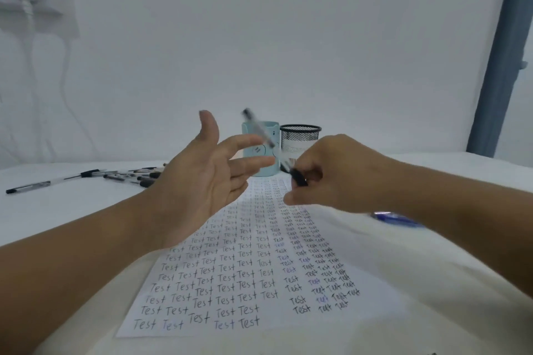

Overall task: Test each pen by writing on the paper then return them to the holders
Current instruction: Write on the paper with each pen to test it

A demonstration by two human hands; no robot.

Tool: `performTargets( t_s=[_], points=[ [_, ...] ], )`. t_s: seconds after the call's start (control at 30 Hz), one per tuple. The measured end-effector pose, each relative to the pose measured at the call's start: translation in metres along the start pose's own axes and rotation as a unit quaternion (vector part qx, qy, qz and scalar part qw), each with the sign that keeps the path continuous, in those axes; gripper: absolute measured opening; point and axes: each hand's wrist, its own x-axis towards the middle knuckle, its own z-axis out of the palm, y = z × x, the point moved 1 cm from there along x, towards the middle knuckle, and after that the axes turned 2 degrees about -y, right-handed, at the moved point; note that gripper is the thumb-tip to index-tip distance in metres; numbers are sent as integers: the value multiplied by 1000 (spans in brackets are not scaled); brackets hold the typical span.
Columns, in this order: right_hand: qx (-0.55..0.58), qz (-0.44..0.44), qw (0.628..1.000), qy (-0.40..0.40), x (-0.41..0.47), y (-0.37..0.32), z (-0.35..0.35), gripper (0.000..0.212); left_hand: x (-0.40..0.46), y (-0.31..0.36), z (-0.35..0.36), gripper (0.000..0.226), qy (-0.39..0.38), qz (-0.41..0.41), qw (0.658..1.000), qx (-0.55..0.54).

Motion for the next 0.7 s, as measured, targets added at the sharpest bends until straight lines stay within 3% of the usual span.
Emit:
performTargets(
  t_s=[0.07, 0.13, 0.23, 0.3, 0.47, 0.57, 0.7],
  points=[
    [167, 23, 985, -35, -14, 4, -3, 27, 1, -6, 3, 85, -6, -40, 987, 154],
    [325, 25, 943, -65, -31, 7, 0, 24, 0, -13, 2, 75, -54, -49, 950, 304],
    [438, 48, 894, -75, -54, 13, 13, 29, -17, -14, 2, 73, -171, -25, 906, 386],
    [454, 35, 887, -82, -65, 13, 18, 27, -22, -10, 3, 79, -189, -19, 896, 402],
    [395, -32, 915, -72, -73, 9, 19, 40, -22, -14, 14, 93, -180, -13, 872, 456],
    [347, -43, 935, -62, -74, 7, 19, 47, -23, -19, 18, 97, -203, -29, 874, 440],
    [315, -36, 945, -78, -74, 7, 19, 45, -20, -27, 15, 98, -145, -9, 867, 477]
  ],
)
